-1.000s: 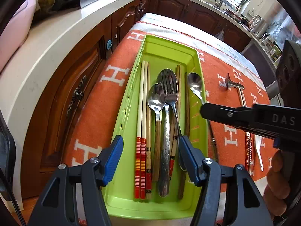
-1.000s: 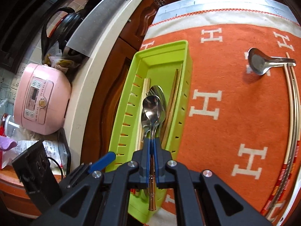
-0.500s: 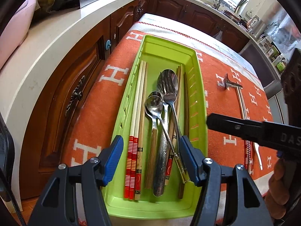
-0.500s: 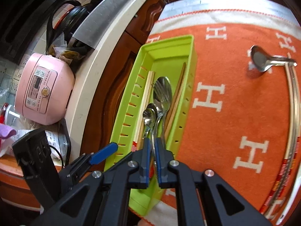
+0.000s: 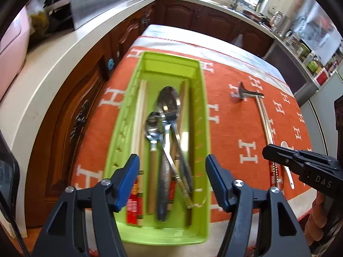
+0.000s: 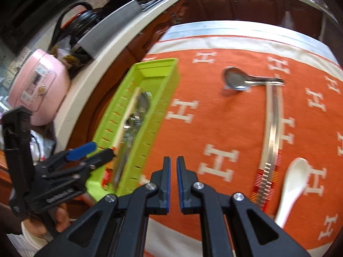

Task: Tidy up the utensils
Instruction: 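Move both open tools back to the chopsticks on the orange cloth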

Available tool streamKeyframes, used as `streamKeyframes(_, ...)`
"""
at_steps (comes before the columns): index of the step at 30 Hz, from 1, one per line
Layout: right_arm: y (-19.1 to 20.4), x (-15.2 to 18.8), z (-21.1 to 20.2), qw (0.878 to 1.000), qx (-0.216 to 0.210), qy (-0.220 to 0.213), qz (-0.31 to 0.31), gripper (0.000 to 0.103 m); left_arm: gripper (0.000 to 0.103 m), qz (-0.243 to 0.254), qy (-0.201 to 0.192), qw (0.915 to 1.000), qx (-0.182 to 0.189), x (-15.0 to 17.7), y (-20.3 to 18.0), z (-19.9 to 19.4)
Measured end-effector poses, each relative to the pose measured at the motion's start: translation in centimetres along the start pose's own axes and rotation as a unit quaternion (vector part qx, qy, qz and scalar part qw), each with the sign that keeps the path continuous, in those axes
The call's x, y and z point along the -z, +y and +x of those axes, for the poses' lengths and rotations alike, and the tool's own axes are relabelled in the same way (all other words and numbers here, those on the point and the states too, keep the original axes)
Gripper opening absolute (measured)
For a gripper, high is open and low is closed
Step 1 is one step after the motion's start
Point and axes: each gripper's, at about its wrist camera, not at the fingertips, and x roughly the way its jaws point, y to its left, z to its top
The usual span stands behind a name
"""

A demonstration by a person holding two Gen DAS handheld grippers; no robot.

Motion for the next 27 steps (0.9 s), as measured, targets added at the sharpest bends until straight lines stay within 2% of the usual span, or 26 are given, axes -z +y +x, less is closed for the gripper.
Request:
streamKeyframes(5, -3.3, 0.8, -1.7, 0.999, 0.018, -0.016, 0.030, 0.007, 0.064, 0.021, -0.014, 0.9994, 0.024, -0.1, -3.1, -0.7)
streamKeyframes(7, -4.7, 1.1, -2.2, 0.999, 0.022, -0.021, 0.045, 0.007, 0.073, 0.030, -0.019, 0.9989, 0.031, -0.1, -4.3, -0.8)
streamKeyframes(8, -5.3, 1.2, -2.4, 0.998, 0.024, -0.022, 0.052, 0.007, 0.074, 0.033, -0.018, 0.9986, 0.038, -0.2, -4.9, -0.7)
streamKeyframes(15, -9.5, 2.6, -3.5, 0.995, 0.043, -0.030, 0.082, 0.007, 0.074, 0.059, 0.018, 0.9958, 0.068, -0.7, -9.0, 1.7)
streamKeyframes(20, -11.5, 3.6, -3.8, 0.994, 0.042, -0.030, 0.095, 0.007, 0.073, 0.065, 0.048, 0.9888, 0.126, -1.4, -12.1, 4.5)
streamKeyframes(23, -12.6, 3.9, -4.0, 0.993, 0.038, -0.032, 0.102, 0.007, 0.058, 0.071, 0.080, 0.9831, 0.149, -1.9, -13.9, 6.9)
streamKeyframes(25, -13.2, 4.0, -4.2, 0.993, 0.034, -0.035, 0.108, 0.007, 0.034, 0.073, 0.105, 0.9811, 0.145, -2.0, -15.1, 8.7)
streamKeyframes(27, -13.9, 4.1, -4.2, 0.992, 0.030, -0.039, 0.114, 0.007, 0.022, 0.080, 0.123, 0.9806, 0.130, -2.2, -16.1, 10.3)
